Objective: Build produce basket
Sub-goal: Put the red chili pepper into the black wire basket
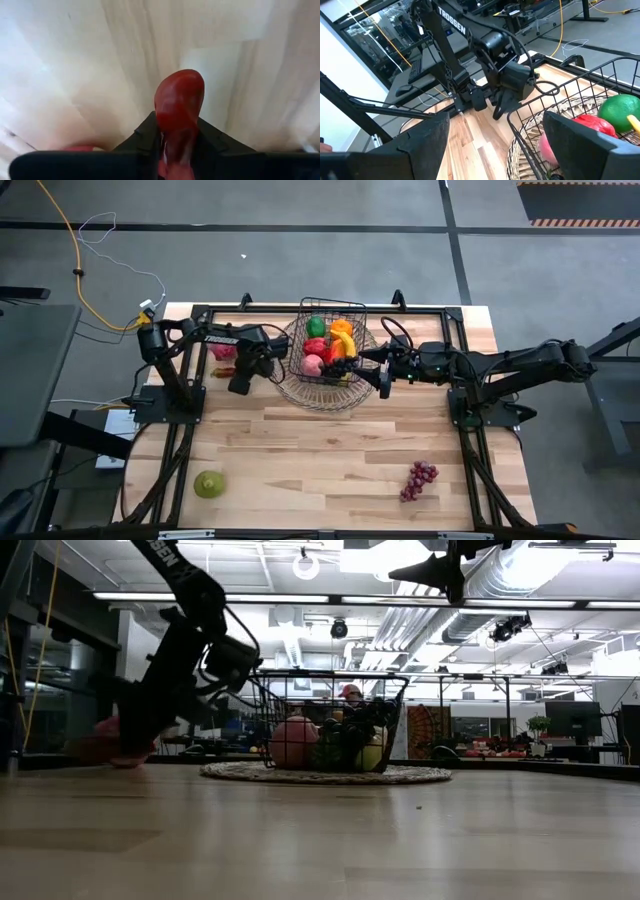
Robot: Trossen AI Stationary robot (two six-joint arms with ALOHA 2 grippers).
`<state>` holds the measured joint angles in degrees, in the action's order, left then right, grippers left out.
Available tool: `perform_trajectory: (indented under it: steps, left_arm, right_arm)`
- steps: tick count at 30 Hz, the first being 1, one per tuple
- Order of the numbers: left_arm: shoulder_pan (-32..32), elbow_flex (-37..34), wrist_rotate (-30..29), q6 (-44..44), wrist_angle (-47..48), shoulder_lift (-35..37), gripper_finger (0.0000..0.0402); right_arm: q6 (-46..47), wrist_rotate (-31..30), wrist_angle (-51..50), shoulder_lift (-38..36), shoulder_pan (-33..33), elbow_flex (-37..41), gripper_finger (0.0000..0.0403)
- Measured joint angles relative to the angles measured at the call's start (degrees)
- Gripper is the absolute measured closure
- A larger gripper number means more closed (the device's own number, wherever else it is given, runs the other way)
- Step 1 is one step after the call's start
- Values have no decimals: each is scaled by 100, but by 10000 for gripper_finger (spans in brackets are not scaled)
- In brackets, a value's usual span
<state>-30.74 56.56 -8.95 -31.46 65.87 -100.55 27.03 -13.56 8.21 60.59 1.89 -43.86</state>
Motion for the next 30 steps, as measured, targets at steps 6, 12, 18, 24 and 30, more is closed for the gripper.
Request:
perform_trajectory:
  steps: [6,12,18,24,30]
  left_arm:
    - [0,550,269,186,546,49,343]
    - [-2,1044,614,347,614,512,341]
    - [-84,1358,610,588,616,1366,340]
    - [-239,1505,950,1235,173,2482,340]
    - [-207,1505,1738,2205,-1187,3617,339]
  right_arm:
    - [0,0,2,-2,0,0,91]
    - [0,2,0,-2,0,0,91]
    - [0,2,-2,-2,0,0,91]
    - [0,2,-11,0,0,0,91]
    - [8,2,-11,0,0,0,91]
